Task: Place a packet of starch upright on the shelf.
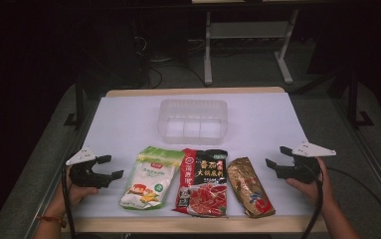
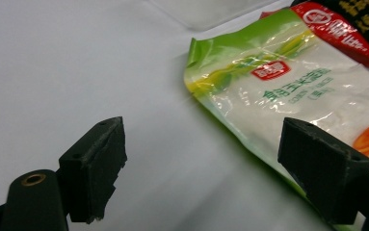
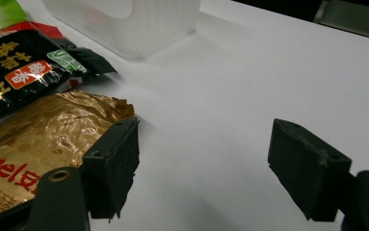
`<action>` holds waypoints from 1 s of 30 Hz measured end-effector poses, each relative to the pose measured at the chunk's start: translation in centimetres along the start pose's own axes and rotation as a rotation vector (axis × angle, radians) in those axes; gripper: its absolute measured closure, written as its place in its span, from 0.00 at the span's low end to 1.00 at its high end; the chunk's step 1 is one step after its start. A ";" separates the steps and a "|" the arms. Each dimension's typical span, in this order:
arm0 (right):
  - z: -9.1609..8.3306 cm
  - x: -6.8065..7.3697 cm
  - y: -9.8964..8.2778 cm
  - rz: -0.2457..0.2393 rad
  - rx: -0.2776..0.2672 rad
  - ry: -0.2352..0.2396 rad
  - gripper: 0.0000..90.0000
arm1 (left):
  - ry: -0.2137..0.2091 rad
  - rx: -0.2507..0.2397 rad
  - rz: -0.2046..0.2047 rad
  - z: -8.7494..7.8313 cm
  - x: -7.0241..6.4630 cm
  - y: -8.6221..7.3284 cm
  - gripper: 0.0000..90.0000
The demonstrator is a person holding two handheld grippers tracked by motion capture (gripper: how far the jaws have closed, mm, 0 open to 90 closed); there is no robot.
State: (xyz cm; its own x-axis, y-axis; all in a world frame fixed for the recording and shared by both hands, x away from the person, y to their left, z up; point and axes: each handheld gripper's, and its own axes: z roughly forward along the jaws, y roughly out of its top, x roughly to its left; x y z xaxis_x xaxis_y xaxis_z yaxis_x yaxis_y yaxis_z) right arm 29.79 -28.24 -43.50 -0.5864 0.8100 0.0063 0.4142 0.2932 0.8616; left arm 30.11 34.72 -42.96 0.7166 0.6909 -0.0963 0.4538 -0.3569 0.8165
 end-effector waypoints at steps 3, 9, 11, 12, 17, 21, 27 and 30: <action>0.0 0.1 0.1 -0.001 -0.001 -0.001 0.29 | -0.004 0.017 0.000 0.4 -0.1 -0.1 0.19; 0.2 0.5 0.4 -0.002 0.002 0.016 0.29 | -0.025 0.029 0.002 0.9 -0.5 -0.2 0.19; 0.2 0.7 0.5 0.004 0.004 0.027 0.29 | -0.031 0.024 -0.006 1.0 -0.5 -0.1 0.19; 0.2 0.8 0.6 0.004 0.003 0.036 0.29 | -0.041 0.035 -0.009 1.3 -0.5 -0.1 0.19; 0.4 1.4 1.0 -0.011 0.007 0.047 0.29 | -0.054 0.041 -0.017 2.1 -0.5 0.6 0.19; 0.7 1.6 1.0 -0.018 0.017 0.054 0.29 | -0.064 0.056 -0.008 2.8 -0.6 1.2 0.17; 1.1 1.9 1.0 -0.027 0.034 0.063 0.29 | -0.101 0.071 -0.025 4.6 -0.1 2.3 0.16; 1.2 1.8 0.9 -0.031 0.037 0.066 0.29 | -0.111 0.120 -0.006 6.2 -0.1 2.7 0.16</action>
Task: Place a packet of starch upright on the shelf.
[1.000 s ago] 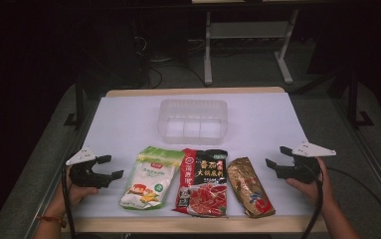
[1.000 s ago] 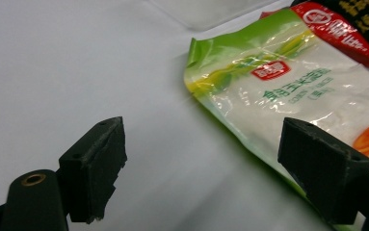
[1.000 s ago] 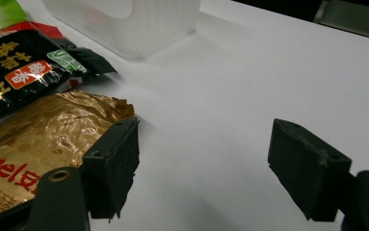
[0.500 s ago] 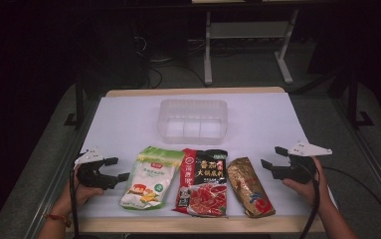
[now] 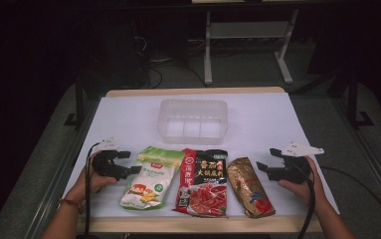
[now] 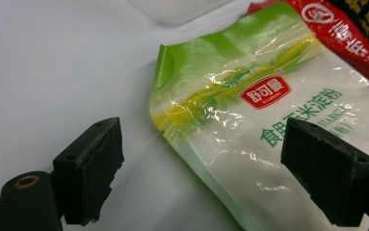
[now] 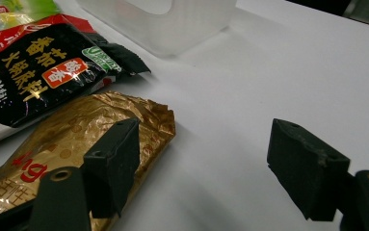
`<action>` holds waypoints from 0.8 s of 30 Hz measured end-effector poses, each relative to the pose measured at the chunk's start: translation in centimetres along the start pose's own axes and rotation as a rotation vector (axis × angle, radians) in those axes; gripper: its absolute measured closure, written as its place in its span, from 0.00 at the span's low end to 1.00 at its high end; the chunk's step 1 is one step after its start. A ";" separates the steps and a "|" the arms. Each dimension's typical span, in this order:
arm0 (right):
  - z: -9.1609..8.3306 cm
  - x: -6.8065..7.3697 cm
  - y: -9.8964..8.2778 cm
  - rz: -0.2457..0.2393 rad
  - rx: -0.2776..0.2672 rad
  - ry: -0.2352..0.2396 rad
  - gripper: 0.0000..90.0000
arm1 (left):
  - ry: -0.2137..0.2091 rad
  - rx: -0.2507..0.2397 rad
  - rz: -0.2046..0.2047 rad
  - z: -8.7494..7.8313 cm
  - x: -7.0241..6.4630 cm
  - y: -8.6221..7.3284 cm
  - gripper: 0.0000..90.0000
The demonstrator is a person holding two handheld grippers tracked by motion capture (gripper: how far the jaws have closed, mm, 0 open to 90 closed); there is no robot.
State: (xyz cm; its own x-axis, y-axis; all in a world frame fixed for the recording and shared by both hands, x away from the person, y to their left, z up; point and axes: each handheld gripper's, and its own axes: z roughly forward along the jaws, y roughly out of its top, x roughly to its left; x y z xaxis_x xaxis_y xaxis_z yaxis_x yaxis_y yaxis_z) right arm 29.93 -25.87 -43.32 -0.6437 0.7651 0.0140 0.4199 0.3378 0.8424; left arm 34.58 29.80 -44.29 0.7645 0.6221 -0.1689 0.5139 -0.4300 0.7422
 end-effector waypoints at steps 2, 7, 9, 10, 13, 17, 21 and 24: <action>0.0 0.0 0.0 0.004 0.001 0.000 0.29 | -0.012 0.003 -0.006 0.7 0.1 0.4 0.16; 0.0 -0.1 -0.1 0.004 0.008 0.000 0.30 | -0.017 0.016 -0.001 1.8 0.2 1.3 0.16; 0.0 -0.1 -0.1 0.001 0.011 0.002 0.30 | -0.024 0.021 -0.008 2.4 0.3 1.6 0.16; 0.0 -0.1 -0.2 0.003 0.013 0.002 0.30 | -0.026 0.030 -0.007 2.7 0.4 1.7 0.16; 0.1 -0.1 -0.3 0.004 0.020 0.004 0.30 | -0.031 0.032 -0.016 3.4 0.8 2.0 0.16; 0.3 0.0 -0.3 -0.001 0.028 0.008 0.30 | -0.032 0.037 -0.012 4.0 0.9 2.5 0.15; 0.3 0.0 -0.3 -0.003 0.033 0.012 0.30 | -0.083 0.046 0.011 4.2 0.3 2.6 0.17; 0.3 0.0 -0.4 -0.001 0.037 0.016 0.30 | -0.103 0.046 0.011 4.2 0.0 2.5 0.21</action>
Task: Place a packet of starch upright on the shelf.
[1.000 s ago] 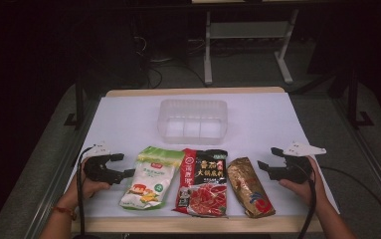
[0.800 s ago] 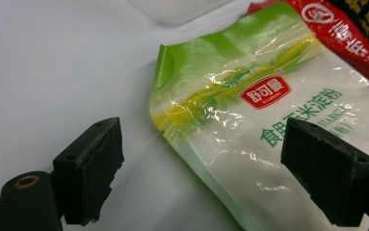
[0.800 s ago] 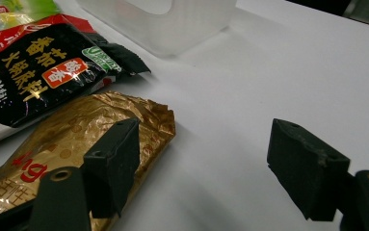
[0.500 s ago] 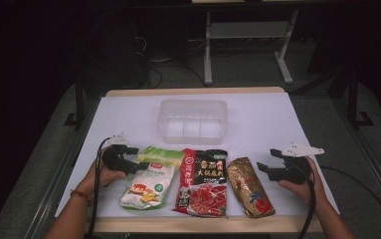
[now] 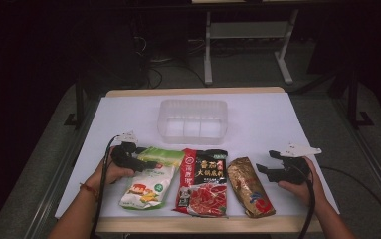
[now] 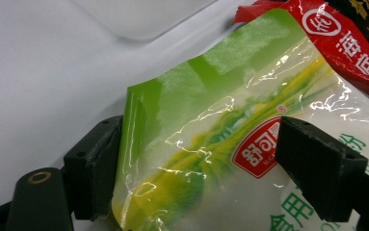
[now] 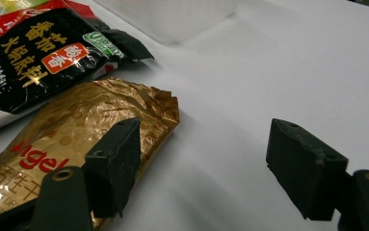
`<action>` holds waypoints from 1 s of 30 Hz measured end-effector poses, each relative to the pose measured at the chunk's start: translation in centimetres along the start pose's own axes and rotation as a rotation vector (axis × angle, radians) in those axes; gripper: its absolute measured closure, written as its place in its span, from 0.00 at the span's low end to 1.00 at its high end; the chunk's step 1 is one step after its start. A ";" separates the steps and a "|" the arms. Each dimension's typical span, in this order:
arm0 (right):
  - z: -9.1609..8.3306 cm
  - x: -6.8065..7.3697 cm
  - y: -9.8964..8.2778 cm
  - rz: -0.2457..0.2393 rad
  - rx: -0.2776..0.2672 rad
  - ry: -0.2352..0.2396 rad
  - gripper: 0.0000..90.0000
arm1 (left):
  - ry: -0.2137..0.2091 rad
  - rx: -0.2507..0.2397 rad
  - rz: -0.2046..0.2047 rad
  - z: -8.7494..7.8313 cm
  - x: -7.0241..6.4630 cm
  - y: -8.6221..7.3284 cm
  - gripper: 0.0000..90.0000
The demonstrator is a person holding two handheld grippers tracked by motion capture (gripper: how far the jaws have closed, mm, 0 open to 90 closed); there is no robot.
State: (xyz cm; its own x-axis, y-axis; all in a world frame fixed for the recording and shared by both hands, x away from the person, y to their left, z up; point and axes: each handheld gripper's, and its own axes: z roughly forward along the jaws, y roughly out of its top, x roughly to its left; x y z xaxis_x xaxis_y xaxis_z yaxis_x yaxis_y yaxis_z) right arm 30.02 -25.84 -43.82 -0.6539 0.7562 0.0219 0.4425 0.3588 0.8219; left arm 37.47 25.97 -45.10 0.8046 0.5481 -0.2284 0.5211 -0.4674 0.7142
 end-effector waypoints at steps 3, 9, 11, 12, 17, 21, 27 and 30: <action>0.0 0.0 0.0 0.003 0.004 0.002 0.30 | -0.002 -0.005 -0.019 -0.3 0.2 -0.1 0.26; 0.0 0.0 0.0 -0.007 0.015 -0.001 0.31 | 0.034 -0.004 -0.049 -0.9 0.6 -0.5 0.57; 0.0 0.1 0.0 -0.011 0.016 -0.004 0.31 | 0.044 -0.011 -0.052 -1.0 0.6 -0.5 0.66; 0.0 0.1 0.0 -0.011 0.016 -0.004 0.31 | 0.052 -0.013 -0.055 -1.0 0.7 -0.6 0.66; 0.1 0.1 0.0 -0.018 0.023 -0.007 0.31 | 0.071 -0.021 -0.054 -1.2 0.8 -0.9 0.87; 0.1 0.1 0.0 -0.020 0.029 -0.006 0.31 | 0.054 -0.039 -0.060 -1.3 1.0 -1.1 0.88; 0.2 0.1 0.0 -0.021 0.031 -0.005 0.31 | 0.019 -0.060 -0.039 -1.1 1.1 -0.9 0.79; 0.2 0.0 0.0 -0.018 0.035 -0.003 0.31 | 0.004 -0.057 -0.034 -0.8 1.1 -0.6 0.68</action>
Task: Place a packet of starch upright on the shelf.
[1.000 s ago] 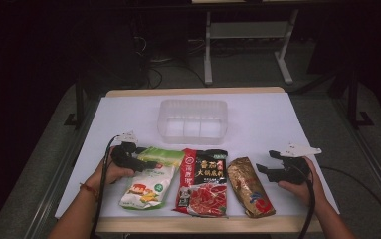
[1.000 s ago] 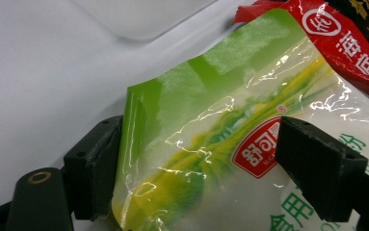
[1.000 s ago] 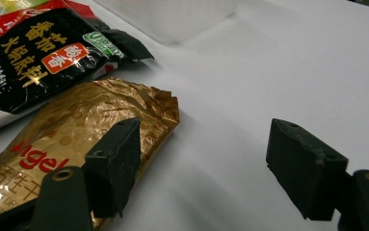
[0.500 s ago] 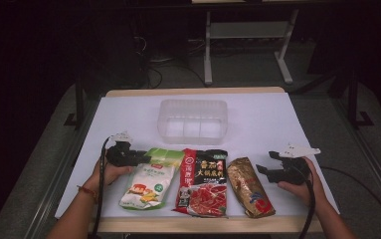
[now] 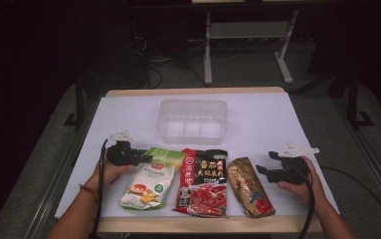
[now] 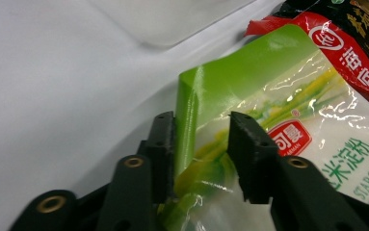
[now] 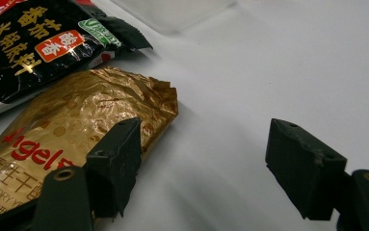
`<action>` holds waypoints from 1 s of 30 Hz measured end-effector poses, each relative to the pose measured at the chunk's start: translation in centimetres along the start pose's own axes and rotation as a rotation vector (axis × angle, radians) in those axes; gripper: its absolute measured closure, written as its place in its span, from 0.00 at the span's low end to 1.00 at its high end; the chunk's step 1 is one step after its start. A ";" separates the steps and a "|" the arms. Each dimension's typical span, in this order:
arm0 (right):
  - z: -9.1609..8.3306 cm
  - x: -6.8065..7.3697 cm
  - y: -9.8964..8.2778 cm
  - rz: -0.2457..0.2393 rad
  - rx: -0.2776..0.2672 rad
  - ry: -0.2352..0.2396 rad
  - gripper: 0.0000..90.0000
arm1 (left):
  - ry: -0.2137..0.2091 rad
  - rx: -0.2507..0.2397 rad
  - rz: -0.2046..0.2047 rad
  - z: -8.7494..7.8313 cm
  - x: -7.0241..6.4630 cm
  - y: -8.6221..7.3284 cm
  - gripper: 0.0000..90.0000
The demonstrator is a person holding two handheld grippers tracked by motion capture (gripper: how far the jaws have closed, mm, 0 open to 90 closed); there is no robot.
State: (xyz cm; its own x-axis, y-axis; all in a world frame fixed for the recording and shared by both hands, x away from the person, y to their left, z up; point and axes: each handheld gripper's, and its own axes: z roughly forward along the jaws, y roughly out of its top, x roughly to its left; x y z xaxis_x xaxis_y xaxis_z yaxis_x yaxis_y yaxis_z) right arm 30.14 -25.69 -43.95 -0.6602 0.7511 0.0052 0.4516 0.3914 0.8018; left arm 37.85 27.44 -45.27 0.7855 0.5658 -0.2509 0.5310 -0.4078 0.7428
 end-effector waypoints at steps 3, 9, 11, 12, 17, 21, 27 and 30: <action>0.0 0.0 0.0 0.004 -0.002 0.002 0.31 | -0.032 0.007 -0.002 0.8 0.1 0.4 0.62; 0.2 -0.1 0.0 0.011 0.004 0.010 0.31 | -0.067 0.012 -0.003 1.3 0.0 0.8 0.51; 0.2 -0.1 -0.1 0.017 0.008 0.016 0.31 | -0.079 0.011 -0.010 1.4 0.1 0.8 0.49; 0.2 -0.1 -0.1 0.018 0.008 0.019 0.31 | -0.083 0.019 -0.019 1.6 0.1 1.1 0.49; 0.2 -0.1 -0.1 0.016 0.013 0.019 0.31 | -0.050 0.024 -0.006 1.8 -0.2 1.2 0.63; 0.4 -0.2 -0.2 0.023 0.019 0.023 0.31 | -0.024 0.018 0.003 1.9 -0.2 1.1 0.81; 0.2 -0.2 -0.2 0.019 0.017 0.018 0.31 | 0.033 0.007 0.013 1.8 -0.4 1.0 0.93; 0.2 -0.3 -0.2 0.022 0.016 0.017 0.31 | 0.062 -0.052 0.012 0.5 -0.5 1.1 0.95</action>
State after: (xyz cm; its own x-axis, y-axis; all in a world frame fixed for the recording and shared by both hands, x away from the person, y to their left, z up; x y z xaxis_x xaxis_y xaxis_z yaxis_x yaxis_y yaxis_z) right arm 30.33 -25.90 -44.25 -0.6598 0.7507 0.0327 0.4754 0.3833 0.7919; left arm 38.23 26.37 -44.68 0.7697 0.6050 -0.2037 0.5029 -0.3781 0.7772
